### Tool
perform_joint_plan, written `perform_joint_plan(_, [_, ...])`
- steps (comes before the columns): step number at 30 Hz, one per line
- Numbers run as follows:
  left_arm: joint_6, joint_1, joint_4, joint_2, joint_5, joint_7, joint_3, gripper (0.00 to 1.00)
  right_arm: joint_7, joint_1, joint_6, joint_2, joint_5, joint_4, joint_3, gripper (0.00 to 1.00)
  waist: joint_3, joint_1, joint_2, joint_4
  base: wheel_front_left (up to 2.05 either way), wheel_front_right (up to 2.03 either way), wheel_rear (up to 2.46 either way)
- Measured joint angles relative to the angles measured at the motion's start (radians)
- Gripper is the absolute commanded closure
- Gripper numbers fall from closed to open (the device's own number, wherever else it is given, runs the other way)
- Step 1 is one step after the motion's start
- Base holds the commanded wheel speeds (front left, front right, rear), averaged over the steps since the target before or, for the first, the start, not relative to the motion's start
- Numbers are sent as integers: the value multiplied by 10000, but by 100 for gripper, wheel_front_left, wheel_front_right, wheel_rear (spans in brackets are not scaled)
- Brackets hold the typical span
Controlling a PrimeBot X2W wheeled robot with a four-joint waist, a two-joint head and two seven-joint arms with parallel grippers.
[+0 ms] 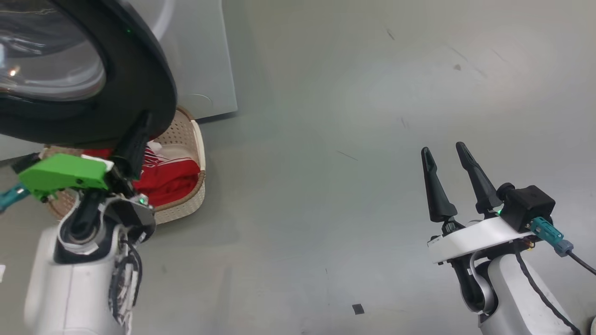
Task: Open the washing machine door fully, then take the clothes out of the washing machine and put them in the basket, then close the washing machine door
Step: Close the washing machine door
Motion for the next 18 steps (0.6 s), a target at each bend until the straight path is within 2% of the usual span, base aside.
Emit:
perform_joint_plan(8, [-1032, 1240, -322, 263, 1983, -144, -1198, 100, 0, 279, 2, -376, -113, -33, -19, 0, -497, 0, 0, 945, 0, 0, 0])
perform_joint_plan(11, [-1386, 1571, -407, 617, 3091, -527, -1618, 100, 0, 423, 0, -470, -127, -69, -77, 0, -697, 0, 0, 1326, 0, 0, 0])
perform_joint_plan(15, [-1536, 2183, -489, 1168, 4426, -1074, -2006, 100, 0, 521, 0, -458, -153, -130, -86, 0, -969, 0, 0, 1820, 0, 0, 0])
perform_joint_plan(18, [-1590, 2554, -594, 1331, 5145, -1645, -2107, 100, 0, 679, 0, -445, -173, -146, -86, 0, -1175, 0, 0, 2162, 0, 0, 0])
